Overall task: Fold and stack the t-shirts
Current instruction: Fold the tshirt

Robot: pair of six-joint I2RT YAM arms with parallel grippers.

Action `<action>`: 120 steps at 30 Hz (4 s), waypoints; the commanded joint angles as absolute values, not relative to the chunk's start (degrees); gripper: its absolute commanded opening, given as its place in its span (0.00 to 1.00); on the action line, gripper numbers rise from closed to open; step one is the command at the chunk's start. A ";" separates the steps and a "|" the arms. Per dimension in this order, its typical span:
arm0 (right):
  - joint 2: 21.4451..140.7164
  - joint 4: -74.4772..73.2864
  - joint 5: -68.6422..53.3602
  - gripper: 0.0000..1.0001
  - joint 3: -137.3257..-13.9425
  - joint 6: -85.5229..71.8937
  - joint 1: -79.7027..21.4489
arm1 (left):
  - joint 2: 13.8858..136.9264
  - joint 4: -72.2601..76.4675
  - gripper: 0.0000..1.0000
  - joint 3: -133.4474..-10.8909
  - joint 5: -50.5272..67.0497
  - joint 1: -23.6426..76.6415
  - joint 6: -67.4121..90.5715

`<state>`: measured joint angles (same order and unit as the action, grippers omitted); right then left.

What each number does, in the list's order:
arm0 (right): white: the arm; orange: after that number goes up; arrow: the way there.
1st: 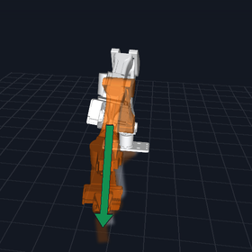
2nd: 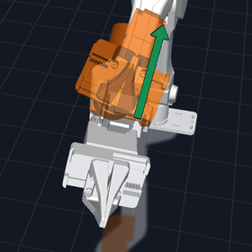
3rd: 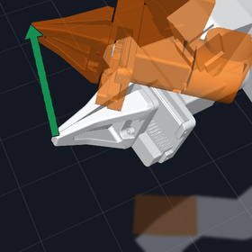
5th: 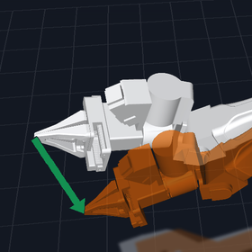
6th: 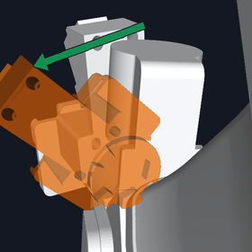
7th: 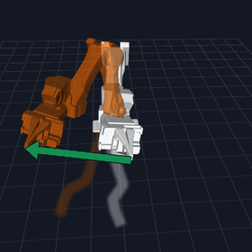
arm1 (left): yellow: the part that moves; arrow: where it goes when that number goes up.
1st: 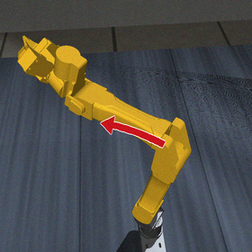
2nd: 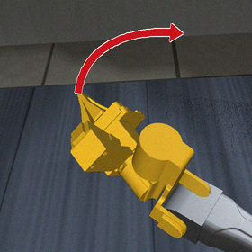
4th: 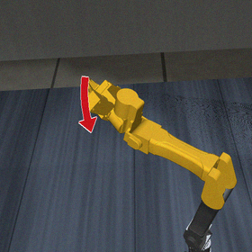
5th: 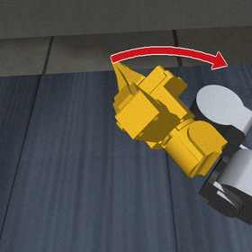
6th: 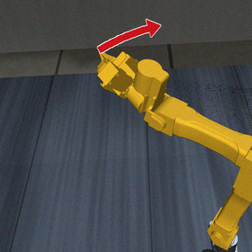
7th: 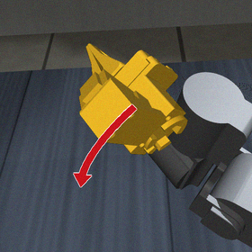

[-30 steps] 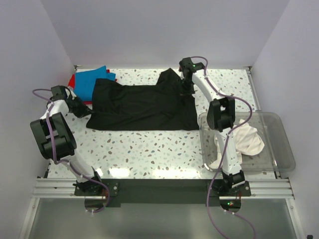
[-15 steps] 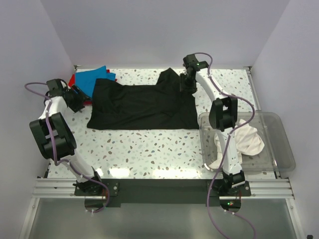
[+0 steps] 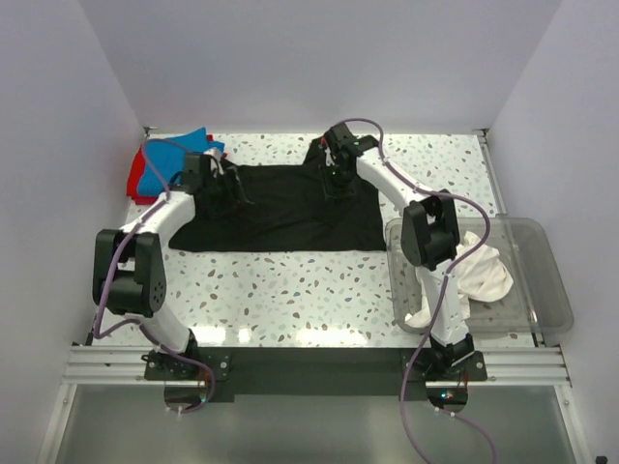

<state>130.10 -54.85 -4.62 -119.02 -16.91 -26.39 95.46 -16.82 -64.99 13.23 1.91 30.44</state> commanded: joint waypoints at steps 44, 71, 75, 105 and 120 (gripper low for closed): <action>133.95 -58.97 -0.18 0.13 -119.18 -16.61 -28.74 | 104.41 -3.69 0.76 -56.42 13.18 22.33 32.08; 134.65 -43.69 -2.64 0.43 -129.73 -22.32 -27.07 | 104.06 -4.83 0.76 -56.86 13.27 22.32 32.43; 132.72 -42.10 -1.76 0.56 -130.26 -22.41 -26.28 | 103.80 -4.92 0.76 -57.13 13.10 22.41 32.61; 128.50 -48.51 1.14 0.60 -114.44 -23.82 -25.66 | 100.63 -5.71 0.77 -55.46 11.51 22.32 33.22; 134.47 -49.65 1.32 0.55 -117.68 -23.29 -25.75 | 102.48 -6.42 0.77 -57.30 11.86 22.32 33.05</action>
